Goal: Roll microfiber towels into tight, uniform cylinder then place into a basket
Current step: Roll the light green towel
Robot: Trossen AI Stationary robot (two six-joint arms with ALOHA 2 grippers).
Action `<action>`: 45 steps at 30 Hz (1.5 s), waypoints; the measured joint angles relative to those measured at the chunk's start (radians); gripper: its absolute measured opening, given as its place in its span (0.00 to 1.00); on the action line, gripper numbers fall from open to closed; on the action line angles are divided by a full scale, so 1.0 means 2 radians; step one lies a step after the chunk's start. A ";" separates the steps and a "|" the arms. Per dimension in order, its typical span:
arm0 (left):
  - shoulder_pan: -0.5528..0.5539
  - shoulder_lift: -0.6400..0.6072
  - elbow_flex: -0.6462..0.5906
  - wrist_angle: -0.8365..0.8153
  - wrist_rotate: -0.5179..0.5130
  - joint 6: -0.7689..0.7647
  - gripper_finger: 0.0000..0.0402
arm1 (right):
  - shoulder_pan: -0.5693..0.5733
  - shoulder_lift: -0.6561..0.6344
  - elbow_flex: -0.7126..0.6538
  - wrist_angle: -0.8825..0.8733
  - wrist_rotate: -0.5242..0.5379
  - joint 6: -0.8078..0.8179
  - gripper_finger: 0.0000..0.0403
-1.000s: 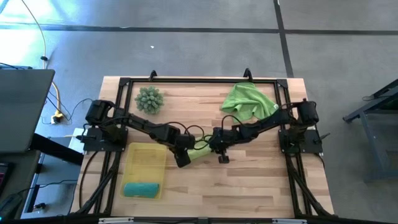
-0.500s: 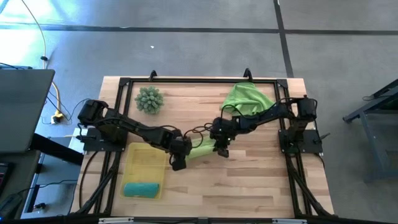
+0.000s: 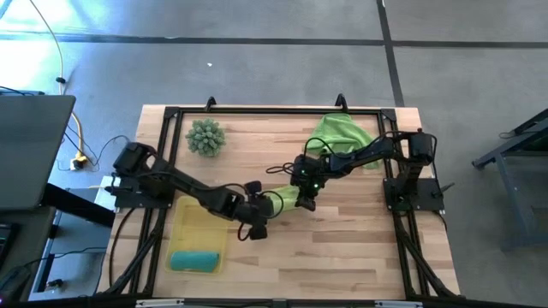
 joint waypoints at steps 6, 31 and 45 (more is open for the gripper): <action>0.009 0.033 -0.001 0.001 -0.019 0.010 0.43 | 0.000 0.000 0.000 -0.001 0.001 0.003 0.09; 0.096 0.044 -0.043 0.067 0.156 -0.086 0.02 | 0.006 -0.065 -0.002 -0.031 0.070 -0.104 0.09; 0.111 0.046 -0.044 0.084 0.194 -0.080 0.05 | 0.126 -0.194 -0.001 -0.110 0.318 -0.208 0.09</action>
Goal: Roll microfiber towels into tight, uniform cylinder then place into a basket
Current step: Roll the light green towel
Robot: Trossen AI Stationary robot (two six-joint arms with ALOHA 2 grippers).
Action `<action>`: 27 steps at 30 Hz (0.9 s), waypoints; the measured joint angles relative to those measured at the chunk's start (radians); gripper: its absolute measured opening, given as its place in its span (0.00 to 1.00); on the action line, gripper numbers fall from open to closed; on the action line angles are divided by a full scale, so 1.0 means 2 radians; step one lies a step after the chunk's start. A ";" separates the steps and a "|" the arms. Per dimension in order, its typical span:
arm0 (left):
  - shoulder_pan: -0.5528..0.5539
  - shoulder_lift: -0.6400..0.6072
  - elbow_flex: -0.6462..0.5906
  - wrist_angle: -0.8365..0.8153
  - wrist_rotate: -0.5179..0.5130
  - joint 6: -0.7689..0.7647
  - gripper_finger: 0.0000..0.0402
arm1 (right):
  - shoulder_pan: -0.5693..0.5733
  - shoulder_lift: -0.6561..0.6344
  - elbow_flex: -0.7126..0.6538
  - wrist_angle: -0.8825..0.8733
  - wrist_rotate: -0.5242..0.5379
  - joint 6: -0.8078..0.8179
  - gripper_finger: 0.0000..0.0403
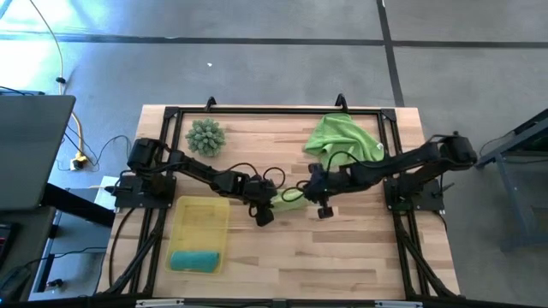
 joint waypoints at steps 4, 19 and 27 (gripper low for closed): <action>0.000 0.000 0.000 -0.001 0.004 0.001 0.05 | 0.012 0.001 0.000 -0.036 0.001 0.048 0.09; -0.010 0.001 0.000 0.007 0.004 0.064 0.05 | 0.088 0.024 -0.049 0.128 0.093 -0.001 0.08; -0.014 0.001 0.000 0.008 -0.011 0.075 0.05 | 0.056 0.032 -0.050 0.154 0.020 0.028 0.39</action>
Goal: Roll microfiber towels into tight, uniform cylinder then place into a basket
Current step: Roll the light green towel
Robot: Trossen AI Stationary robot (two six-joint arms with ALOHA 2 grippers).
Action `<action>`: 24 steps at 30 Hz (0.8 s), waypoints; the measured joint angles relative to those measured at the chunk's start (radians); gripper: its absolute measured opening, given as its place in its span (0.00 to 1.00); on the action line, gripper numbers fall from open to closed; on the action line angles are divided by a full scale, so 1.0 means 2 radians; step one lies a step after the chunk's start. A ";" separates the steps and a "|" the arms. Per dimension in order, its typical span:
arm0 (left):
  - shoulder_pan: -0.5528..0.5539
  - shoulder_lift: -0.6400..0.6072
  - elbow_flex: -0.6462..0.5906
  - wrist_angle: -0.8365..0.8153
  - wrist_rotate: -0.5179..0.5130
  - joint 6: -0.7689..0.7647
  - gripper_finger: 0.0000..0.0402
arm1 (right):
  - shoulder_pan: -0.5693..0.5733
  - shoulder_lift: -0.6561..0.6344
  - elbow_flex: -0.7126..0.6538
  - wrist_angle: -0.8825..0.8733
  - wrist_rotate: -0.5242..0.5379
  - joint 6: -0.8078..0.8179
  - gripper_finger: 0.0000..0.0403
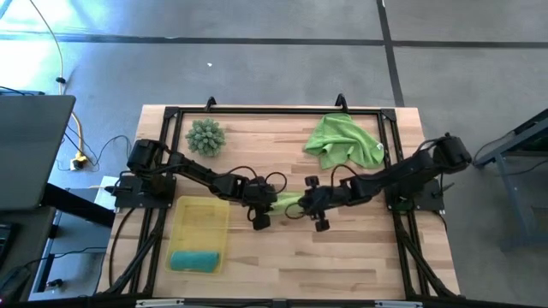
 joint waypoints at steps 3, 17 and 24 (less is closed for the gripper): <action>0.000 0.000 0.000 0.000 -0.001 0.000 0.05 | -0.019 0.022 0.000 0.001 -0.016 0.038 0.46; 0.002 0.000 0.000 -0.004 -0.008 -0.004 0.05 | 0.001 0.067 0.000 0.040 -0.145 0.118 0.38; -0.006 0.000 0.001 -0.006 -0.002 -0.024 0.05 | 0.013 0.050 0.002 -0.042 -0.094 0.149 0.34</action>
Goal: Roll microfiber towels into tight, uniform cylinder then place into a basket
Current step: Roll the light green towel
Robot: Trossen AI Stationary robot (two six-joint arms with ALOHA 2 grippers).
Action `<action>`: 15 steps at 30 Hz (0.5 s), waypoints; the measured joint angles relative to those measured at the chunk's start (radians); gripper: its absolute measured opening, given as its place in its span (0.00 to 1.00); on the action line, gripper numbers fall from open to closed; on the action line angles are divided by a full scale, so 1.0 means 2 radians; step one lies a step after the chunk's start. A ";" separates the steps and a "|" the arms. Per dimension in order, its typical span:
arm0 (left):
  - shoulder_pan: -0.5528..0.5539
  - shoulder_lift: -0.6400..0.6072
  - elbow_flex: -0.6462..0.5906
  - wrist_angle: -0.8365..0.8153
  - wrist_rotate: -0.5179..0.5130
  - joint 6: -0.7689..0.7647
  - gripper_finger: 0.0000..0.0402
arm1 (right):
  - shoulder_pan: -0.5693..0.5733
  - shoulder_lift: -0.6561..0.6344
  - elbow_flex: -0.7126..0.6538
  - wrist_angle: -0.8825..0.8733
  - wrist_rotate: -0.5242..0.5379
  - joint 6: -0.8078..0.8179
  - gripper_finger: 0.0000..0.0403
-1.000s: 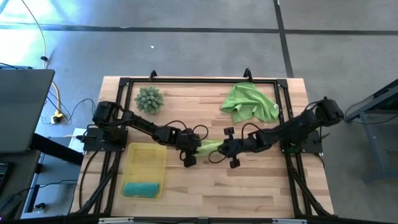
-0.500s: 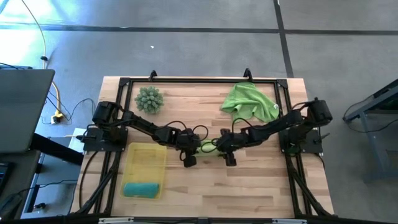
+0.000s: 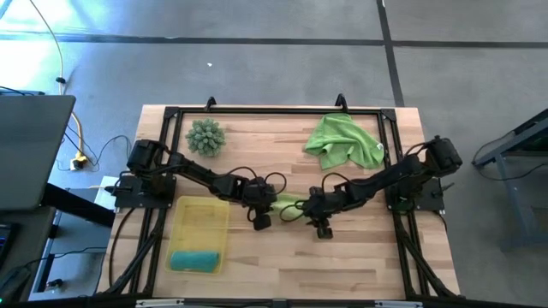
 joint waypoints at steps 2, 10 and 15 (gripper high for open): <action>-0.002 0.000 0.000 -0.001 0.000 -0.009 0.05 | 0.004 -0.015 0.007 -0.017 0.001 0.006 0.33; -0.004 0.000 0.000 -0.001 0.001 -0.045 0.05 | 0.046 -0.045 0.018 -0.005 0.131 -0.043 0.33; -0.005 0.000 0.000 -0.001 0.002 -0.047 0.05 | 0.051 -0.010 0.018 0.039 0.201 -0.095 0.35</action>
